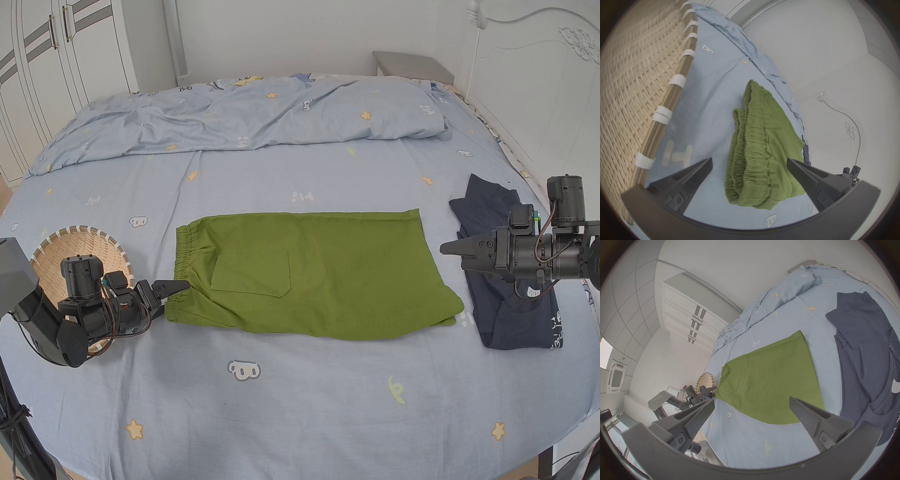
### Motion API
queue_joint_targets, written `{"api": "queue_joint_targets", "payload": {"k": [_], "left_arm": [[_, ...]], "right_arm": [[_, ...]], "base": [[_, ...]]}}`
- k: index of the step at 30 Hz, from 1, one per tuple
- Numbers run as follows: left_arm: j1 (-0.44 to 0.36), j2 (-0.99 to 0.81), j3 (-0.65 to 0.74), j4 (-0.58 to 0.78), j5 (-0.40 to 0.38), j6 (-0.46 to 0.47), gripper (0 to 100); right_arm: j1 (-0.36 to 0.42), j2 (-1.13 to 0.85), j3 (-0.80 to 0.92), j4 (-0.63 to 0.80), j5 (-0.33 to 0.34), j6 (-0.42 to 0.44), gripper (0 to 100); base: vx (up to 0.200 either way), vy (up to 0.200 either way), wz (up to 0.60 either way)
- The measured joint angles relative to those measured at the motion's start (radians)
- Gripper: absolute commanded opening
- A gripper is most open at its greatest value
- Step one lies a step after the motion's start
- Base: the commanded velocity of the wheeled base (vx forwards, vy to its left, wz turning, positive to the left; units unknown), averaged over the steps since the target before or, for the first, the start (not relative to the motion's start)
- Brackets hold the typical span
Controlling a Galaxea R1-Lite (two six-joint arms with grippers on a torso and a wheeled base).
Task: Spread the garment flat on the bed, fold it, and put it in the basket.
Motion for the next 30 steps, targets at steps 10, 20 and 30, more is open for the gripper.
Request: {"api": "queue_joint_targets", "payload": {"k": [10,20,30], "left_arm": [[-0.023,0.044,-0.040,-0.003,0.006,-0.007,100],[-0.042,0.079,-0.086,-0.001,0.006,-0.011,100],[-0.033,0.117,-0.153,0.004,-0.018,-0.103,100]], "right_arm": [[0.003,-0.011,0.008,-0.001,0.000,-0.001,100],[0.001,-0.011,0.008,-0.002,-0.001,-0.001,100],[0.001,-0.010,0.007,-0.002,-0.002,-0.001,100]], "base": [[0.000,0.000,0.00],[0.000,0.000,0.00],[0.000,0.000,0.00]]}}
